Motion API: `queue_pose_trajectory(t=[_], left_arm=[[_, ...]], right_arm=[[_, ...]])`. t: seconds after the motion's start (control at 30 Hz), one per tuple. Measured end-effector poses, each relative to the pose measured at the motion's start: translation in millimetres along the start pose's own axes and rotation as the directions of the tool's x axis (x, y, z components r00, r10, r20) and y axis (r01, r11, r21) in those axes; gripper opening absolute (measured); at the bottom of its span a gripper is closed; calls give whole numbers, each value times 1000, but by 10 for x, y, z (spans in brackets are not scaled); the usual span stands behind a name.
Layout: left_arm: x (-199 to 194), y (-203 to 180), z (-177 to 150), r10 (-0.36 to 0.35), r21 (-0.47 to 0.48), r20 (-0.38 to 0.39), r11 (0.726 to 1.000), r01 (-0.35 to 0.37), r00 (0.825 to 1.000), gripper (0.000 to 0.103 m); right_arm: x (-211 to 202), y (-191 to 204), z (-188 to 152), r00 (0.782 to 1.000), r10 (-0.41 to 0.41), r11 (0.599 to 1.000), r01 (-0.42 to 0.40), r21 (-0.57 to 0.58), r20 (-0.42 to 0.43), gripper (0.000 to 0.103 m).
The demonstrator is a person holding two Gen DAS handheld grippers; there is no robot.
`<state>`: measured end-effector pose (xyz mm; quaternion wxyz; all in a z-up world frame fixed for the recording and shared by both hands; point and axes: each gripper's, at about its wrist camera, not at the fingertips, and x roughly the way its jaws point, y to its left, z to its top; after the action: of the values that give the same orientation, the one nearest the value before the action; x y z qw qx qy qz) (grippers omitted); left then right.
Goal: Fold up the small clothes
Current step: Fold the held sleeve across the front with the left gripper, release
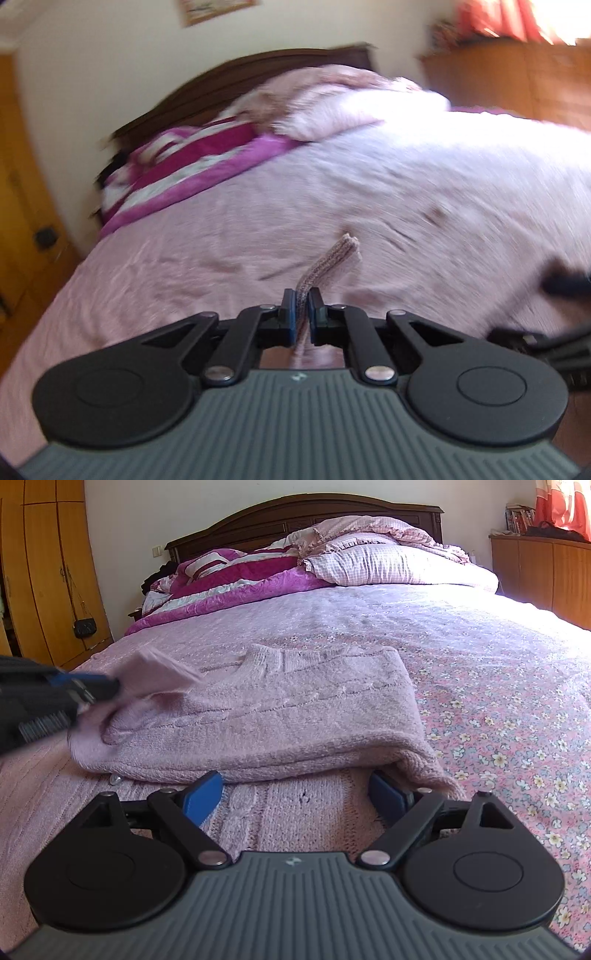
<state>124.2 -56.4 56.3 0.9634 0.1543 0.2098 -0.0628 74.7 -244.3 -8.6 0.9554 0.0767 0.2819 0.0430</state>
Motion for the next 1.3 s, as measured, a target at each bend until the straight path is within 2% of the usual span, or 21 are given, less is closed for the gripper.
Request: queue_pose_trajectory(t=[0.13,0.3,0.37,0.43,0.5,0.67,0.9,1.0,1.1,1.3], left_arm=[[-34,372,-42,47,-158,-37,986,-52,998,9],[26,643,-314,81,-254,-125,961,-111,989,11],[41,719,-430,72,-281,-161,953,-116,984,13],[30,782,-521,61,-305,-192,945,-119,979,22],[1,815,-576,77,-308,-205,941,-139,976,39],[-96,909,-646,83,-305,-217,941,-148,973,48],[-193,1017,-643,66,-349,-217,927,-140,974,49],[-284,1056,-595,48,-377,-182,919,-115,982,49],[-351,1083,-529,50,-388,-140,916,-101,989,49],[-221,1053,-479,10,-394,-111,918,-53,994,50]], right_arm=[[6,-3,-8,1000,-1,1000,1,-3,0,91],[11,3,-15,1000,-3,1000,3,-6,-1,92],[19,5,-15,1000,-4,1000,4,-9,-2,92],[28,3,-15,1000,-5,1000,5,-11,-3,92],[32,0,-15,1000,-5,1000,5,-12,-3,92],[44,1,-15,1000,-5,1000,5,-13,-4,93],[50,-3,-13,1000,-7,1000,7,-15,-4,93],[4,-14,21,1000,-11,1000,11,-5,5,93],[-92,-48,110,999,18,999,-19,31,34,93],[-40,-112,425,997,54,996,-58,68,60,93]])
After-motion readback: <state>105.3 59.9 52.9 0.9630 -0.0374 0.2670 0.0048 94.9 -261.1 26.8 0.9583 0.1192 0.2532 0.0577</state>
